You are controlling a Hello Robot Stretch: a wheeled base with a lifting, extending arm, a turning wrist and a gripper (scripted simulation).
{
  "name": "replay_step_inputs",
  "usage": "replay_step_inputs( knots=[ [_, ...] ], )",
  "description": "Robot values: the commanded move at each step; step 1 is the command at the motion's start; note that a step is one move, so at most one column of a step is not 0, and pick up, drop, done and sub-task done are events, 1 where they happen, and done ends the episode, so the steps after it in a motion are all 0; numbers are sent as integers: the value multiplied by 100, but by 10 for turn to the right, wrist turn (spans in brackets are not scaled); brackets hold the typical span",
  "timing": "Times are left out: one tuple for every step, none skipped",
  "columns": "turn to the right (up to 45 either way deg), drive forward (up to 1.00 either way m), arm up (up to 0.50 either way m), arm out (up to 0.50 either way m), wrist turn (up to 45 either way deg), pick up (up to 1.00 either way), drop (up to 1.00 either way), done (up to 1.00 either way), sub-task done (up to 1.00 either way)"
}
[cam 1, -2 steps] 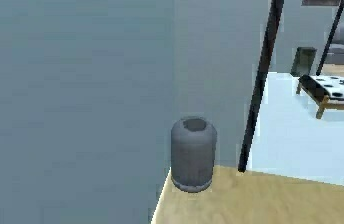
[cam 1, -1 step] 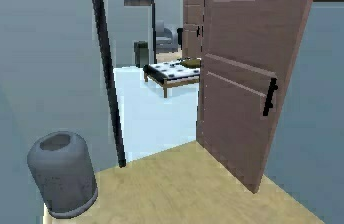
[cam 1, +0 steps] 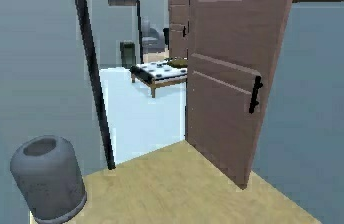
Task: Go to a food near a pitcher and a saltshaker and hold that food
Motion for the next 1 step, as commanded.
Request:
replay_step_inputs(
  knots=[
    [0,100,0,0,0,0,0,0,0]
  ],
)
